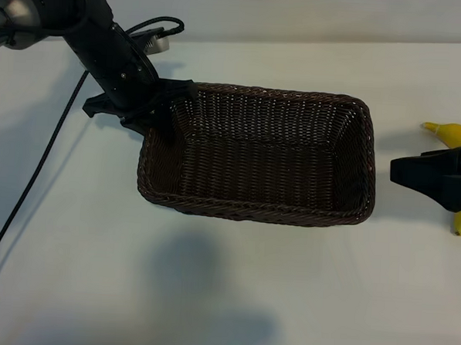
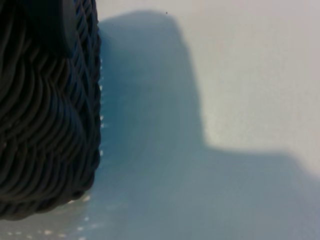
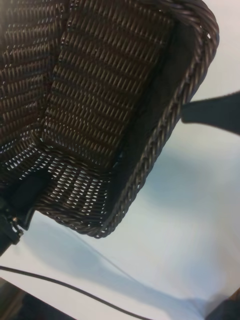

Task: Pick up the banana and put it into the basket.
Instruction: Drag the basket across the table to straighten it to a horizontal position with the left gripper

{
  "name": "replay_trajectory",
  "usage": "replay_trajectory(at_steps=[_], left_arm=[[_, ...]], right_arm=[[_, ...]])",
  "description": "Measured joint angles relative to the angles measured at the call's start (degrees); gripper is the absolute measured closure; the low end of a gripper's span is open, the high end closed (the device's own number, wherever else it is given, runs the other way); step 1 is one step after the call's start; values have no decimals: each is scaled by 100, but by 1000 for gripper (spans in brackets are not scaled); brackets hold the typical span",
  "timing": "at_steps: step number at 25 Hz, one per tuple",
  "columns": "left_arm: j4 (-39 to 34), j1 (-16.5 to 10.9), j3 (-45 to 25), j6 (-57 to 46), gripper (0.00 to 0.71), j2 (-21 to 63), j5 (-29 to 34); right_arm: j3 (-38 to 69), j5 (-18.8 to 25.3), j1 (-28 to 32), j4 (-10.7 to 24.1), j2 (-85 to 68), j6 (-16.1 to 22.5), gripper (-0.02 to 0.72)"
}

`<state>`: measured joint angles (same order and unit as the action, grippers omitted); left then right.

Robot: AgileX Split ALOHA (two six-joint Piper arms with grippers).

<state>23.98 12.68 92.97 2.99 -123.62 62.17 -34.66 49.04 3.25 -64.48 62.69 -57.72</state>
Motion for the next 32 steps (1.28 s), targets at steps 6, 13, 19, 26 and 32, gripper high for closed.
replay_trajectory(at_steps=[6, 13, 19, 26, 32], left_arm=[[6, 0, 0, 24, 530, -7, -13], [157, 0, 5, 41, 254, -7, -35], [84, 0, 11, 41, 167, 127, 155], [-582, 0, 11, -111, 163, 615, 508], [-724, 0, 80, -128, 163, 1033, 508]], right_arm=[[0, 0, 0, 0, 0, 0, 144], [0, 0, 0, 0, 0, 0, 144], [0, 0, 0, 0, 0, 0, 144], [0, 0, 0, 0, 0, 0, 144], [0, 0, 0, 0, 0, 0, 144]])
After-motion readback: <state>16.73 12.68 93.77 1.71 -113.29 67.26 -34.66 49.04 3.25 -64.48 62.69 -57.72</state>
